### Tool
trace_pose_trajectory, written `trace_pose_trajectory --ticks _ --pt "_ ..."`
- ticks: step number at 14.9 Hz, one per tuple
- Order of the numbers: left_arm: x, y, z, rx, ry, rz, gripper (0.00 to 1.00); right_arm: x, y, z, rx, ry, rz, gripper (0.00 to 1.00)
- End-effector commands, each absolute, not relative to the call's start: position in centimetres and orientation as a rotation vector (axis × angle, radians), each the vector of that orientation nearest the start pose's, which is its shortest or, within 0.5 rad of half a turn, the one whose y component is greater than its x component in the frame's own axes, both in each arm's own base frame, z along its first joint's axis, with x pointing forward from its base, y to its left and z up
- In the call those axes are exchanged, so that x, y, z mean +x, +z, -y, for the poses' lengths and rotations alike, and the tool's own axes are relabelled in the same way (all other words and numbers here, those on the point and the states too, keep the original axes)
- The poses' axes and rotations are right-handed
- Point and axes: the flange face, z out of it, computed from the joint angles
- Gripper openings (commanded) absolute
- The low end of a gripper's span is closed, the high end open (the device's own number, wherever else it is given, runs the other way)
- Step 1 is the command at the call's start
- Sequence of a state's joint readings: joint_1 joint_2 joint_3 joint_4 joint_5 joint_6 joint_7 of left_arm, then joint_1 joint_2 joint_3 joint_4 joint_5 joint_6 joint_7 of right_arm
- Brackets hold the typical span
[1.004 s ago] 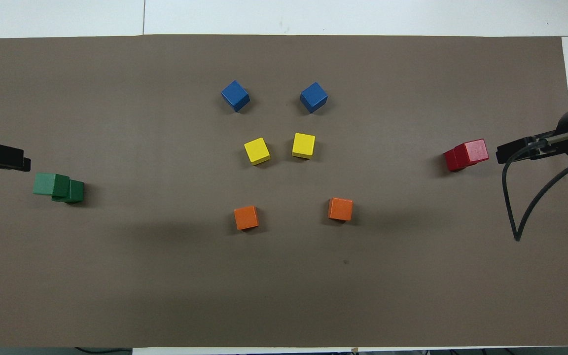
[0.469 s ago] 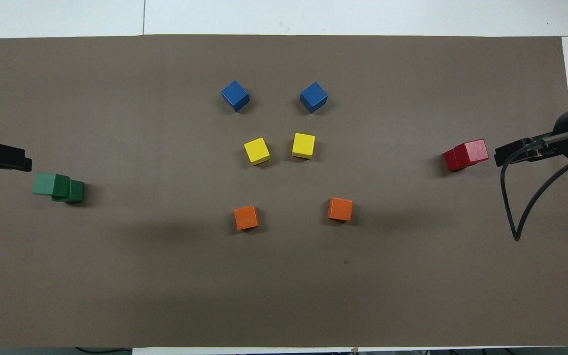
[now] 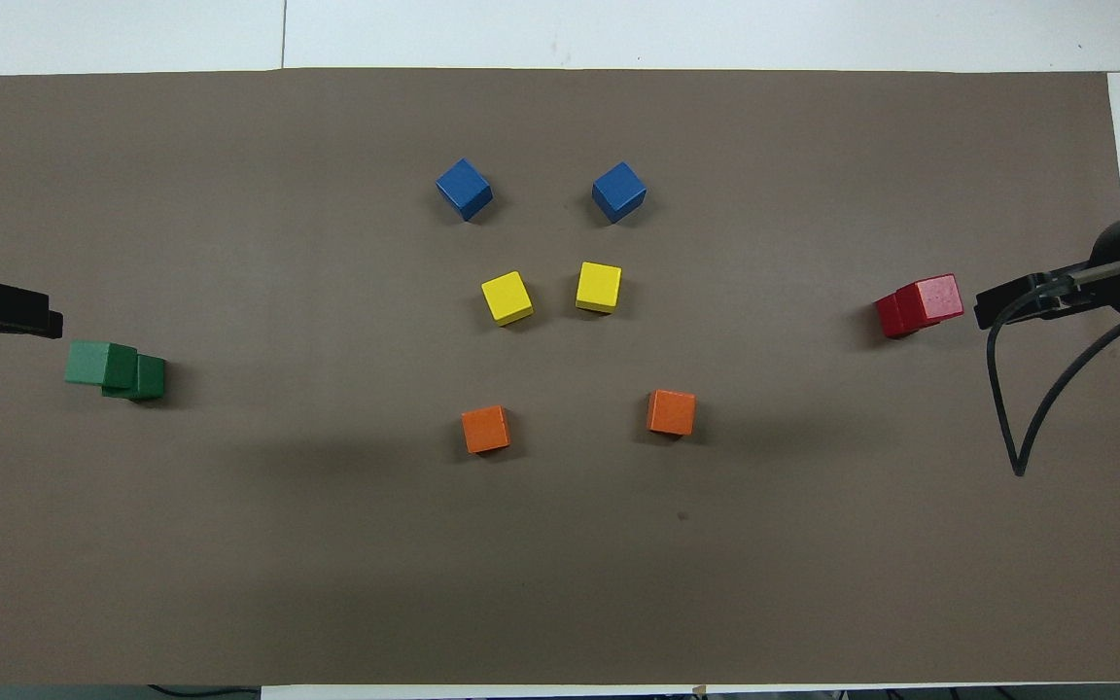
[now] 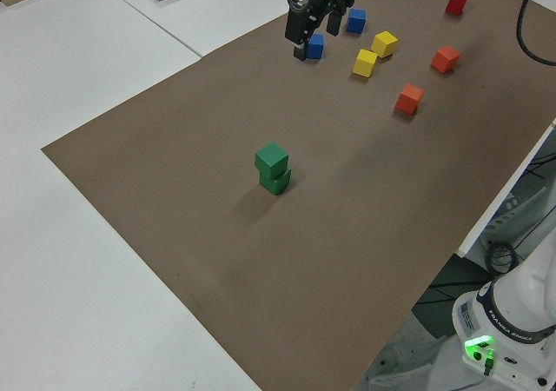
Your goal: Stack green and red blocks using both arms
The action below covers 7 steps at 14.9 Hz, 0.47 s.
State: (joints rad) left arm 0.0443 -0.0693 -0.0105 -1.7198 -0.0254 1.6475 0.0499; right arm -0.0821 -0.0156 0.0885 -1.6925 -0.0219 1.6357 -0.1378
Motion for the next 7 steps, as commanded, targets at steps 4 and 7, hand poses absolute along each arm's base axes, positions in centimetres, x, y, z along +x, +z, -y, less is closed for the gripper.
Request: trace_pose_trajectory --ticks 4,7 --pt "53.14 60.05 -1.24 -3.162 -0.003 -0.012 1.0 54.95 57.86 -0.18 -3.144 0.093 0.19 1.0" --pt "53.16 60.19 -0.83 -3.162 -0.008 -0.022 1.0 54.99 57.78 -0.18 -3.143 0.095 0.19 1.0"
